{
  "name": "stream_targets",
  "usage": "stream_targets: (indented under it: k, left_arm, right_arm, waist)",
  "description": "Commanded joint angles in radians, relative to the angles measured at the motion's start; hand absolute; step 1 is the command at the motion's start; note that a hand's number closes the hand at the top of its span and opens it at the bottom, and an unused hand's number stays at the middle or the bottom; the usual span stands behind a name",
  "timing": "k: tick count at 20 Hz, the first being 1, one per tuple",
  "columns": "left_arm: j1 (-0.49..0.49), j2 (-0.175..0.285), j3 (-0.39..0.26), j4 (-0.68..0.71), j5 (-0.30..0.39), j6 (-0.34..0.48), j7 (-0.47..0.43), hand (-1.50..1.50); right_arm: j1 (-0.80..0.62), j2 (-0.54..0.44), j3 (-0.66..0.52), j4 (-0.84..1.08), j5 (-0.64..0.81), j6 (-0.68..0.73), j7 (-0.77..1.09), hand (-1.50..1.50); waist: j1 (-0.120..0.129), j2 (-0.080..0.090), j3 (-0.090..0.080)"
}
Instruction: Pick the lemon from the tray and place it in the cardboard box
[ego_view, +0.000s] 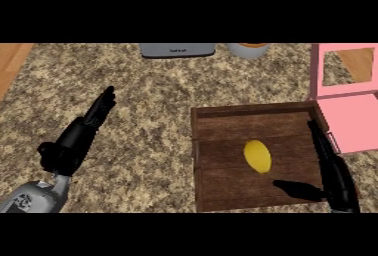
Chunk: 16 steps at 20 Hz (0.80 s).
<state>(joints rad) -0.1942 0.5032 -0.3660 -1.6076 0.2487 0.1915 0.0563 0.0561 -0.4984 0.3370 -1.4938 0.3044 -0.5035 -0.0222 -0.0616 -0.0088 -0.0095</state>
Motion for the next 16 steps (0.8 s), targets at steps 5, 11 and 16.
stream_targets:
  k: [5,11,16]
  left_arm:
    - [-0.004,-0.032,-0.031,0.011,-0.015,-0.012,0.013,0.00]
    - [0.031,-0.068,-0.057,0.051,-0.044,-0.010,-0.052,0.00]
    - [-0.043,-0.085,-0.044,0.085,-0.043,-0.055,-0.044,0.00]
  right_arm:
    - [0.185,-0.173,0.095,-0.283,0.464,-0.087,0.300,-1.50]
    - [0.191,-0.218,0.153,-0.661,0.520,0.270,0.658,-1.50]
    - [0.184,-0.190,0.214,-0.881,0.473,0.518,0.924,-1.50]
  waist:
    - [0.003,-0.005,0.002]
    - [0.027,0.000,-0.001]
    - [0.048,0.008,0.006]
